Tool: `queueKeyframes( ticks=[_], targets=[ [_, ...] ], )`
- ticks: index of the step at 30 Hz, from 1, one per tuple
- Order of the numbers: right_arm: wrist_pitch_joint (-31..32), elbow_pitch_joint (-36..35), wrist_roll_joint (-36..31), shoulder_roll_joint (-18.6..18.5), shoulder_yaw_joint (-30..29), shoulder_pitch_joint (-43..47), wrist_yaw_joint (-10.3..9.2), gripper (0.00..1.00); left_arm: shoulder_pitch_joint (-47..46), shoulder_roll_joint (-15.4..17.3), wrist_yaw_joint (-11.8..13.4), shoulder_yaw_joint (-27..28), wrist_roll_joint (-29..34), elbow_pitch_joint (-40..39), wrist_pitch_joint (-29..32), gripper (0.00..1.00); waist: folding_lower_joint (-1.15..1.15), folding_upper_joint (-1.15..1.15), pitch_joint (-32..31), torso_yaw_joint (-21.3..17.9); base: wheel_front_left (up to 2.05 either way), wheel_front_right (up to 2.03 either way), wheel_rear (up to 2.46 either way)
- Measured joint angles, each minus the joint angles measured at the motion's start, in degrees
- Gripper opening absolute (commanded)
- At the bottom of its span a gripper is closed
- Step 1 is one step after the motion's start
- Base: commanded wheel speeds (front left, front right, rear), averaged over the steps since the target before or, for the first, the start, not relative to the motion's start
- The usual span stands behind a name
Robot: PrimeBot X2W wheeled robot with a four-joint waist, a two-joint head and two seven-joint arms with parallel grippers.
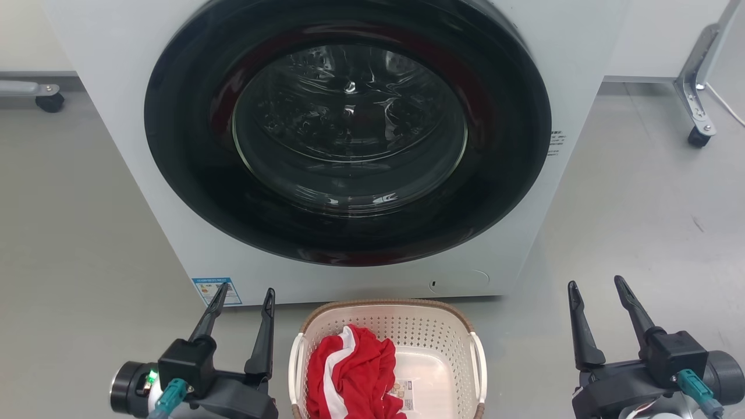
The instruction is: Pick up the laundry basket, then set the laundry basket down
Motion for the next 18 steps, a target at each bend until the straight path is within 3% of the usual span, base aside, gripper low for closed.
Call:
queueKeyframes(
  ticks=[18],
  targets=[
    [-0.11, 0.24, 0.37, 0.74, -1.81, 1.01, -0.4, 1.0, 0.02, -0.55, 0.49, 0.41, 0.62, 0.56, -0.03, 1.0, 0.0, 0.0, 0.01, 0.29, 0.0, 0.0, 0.0]
  ],
)
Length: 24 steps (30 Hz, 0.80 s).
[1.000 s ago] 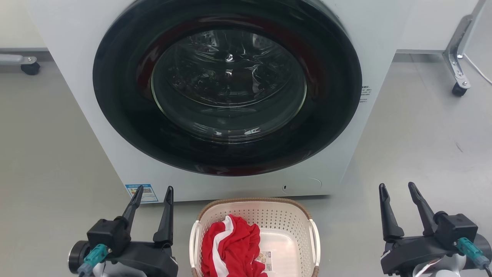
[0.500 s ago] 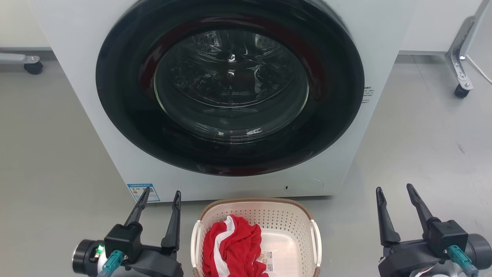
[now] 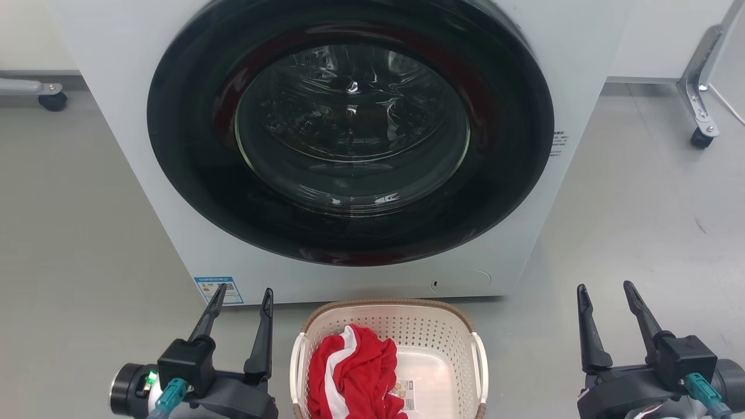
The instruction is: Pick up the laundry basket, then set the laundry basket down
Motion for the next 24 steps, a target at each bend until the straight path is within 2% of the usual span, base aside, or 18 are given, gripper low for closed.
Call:
queueKeyframes(
  ticks=[24],
  targets=[
    [-0.05, -0.42, -0.04, 0.56, -0.15, -0.02, 0.35, 1.0, 0.04, -0.36, 0.02, 0.41, 0.12, -0.71, 0.0, 1.0, -0.01, 0.0, 1.69, 0.22, 0.0, 0.0, 0.0]
  ],
)
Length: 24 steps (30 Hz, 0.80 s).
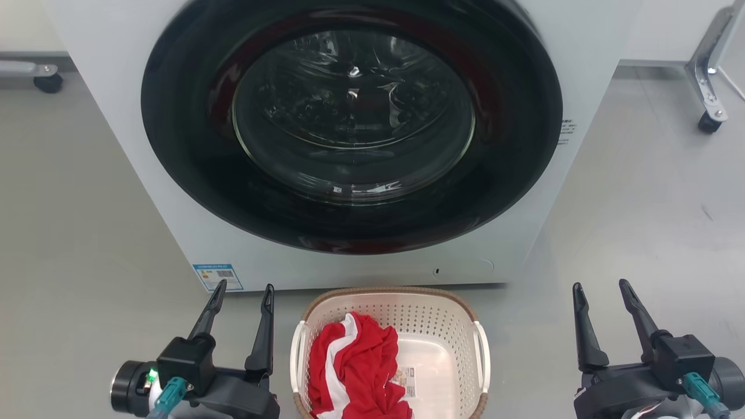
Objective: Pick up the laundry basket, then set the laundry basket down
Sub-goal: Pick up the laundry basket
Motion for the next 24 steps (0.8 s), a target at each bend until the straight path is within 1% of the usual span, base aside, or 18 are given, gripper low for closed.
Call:
queueKeyframes(
  ticks=[7, 18, 22, 24],
  targets=[
    [-0.01, -0.25, -0.07, 0.02, 0.38, -1.44, 0.44, 1.0, -0.35, -0.29, 0.0, -0.05, 0.15, -1.49, 0.03, 1.0, 0.01, 0.0, 3.99, 0.01, 0.0, 0.0, 0.0],
    [0.16, 2.15, -0.57, 0.05, 1.12, -6.53, 1.01, 1.0, -5.04, -0.67, -0.16, -0.22, 0.11, -1.31, 0.74, 1.0, 0.02, 0.0, 11.99, -0.15, 0.0, 0.0, 0.0],
    [0.32, 3.41, -0.56, 0.43, 1.21, -9.03, 1.22, 1.0, -7.58, -0.77, -1.22, -0.2, -0.26, -0.52, 1.33, 1.0, 0.02, 0.0, 15.1, -0.35, 0.0, 0.0, 0.0],
    [0.79, 4.33, -0.56, 0.54, 1.25, -10.64, 1.68, 1.0, -8.89, -0.85, -1.65, -0.08, -0.47, 0.34, 1.8, 1.0, 0.02, 0.0, 16.68, -0.48, 0.0, 0.0, 0.0]
  ],
)
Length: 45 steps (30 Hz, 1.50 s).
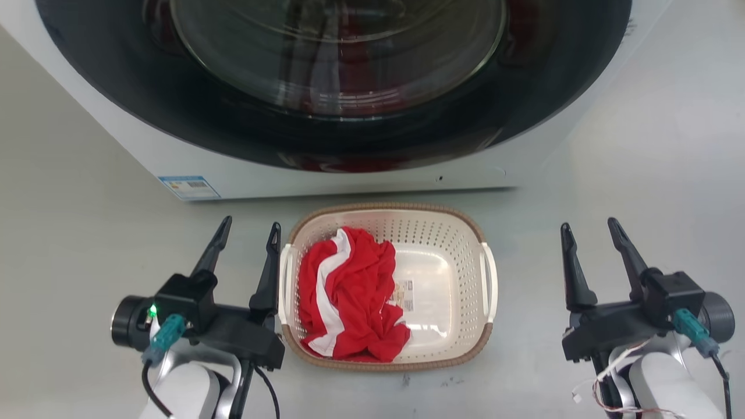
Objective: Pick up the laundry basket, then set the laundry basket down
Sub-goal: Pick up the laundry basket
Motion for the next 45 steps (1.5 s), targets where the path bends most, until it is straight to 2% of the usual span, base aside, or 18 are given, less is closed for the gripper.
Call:
queueKeyframes(
  ticks=[24, 33, 38, 45],
  targets=[
    [4.08, 13.6, -0.52, 3.27, 3.3, -22.32, 3.54, 1.0, -20.91, -0.62, -4.56, 1.86, -3.44, 15.84, 7.7, 1.0, 0.01, 0.0, 19.25, -2.13, 0.0, 0.0, 0.0],
    [4.0, 20.46, -0.58, 4.58, 4.71, -25.37, 4.56, 1.0, -23.59, -0.6, -6.16, 1.83, -3.87, 23.9, 8.4, 1.0, 0.0, 0.01, 24.86, -2.83, 0.0, 0.0, 0.0],
    [3.55, 23.26, -0.84, 5.12, 5.91, -26.33, 5.24, 1.0, -24.75, -0.31, -7.59, 1.86, -3.9, 27.62, 8.4, 1.0, 0.0, 0.0, 26.85, -3.26, 0.0, 0.0, 0.0],
    [2.92, 25.94, -1.1, 5.71, 7.05, -27.29, 6.05, 1.0, -25.62, -0.26, -8.28, 2.54, -4.66, 31.77, 8.4, 1.0, 0.0, 0.0, 28.59, -3.8, 0.0, 0.0, 0.0]
  ],
)
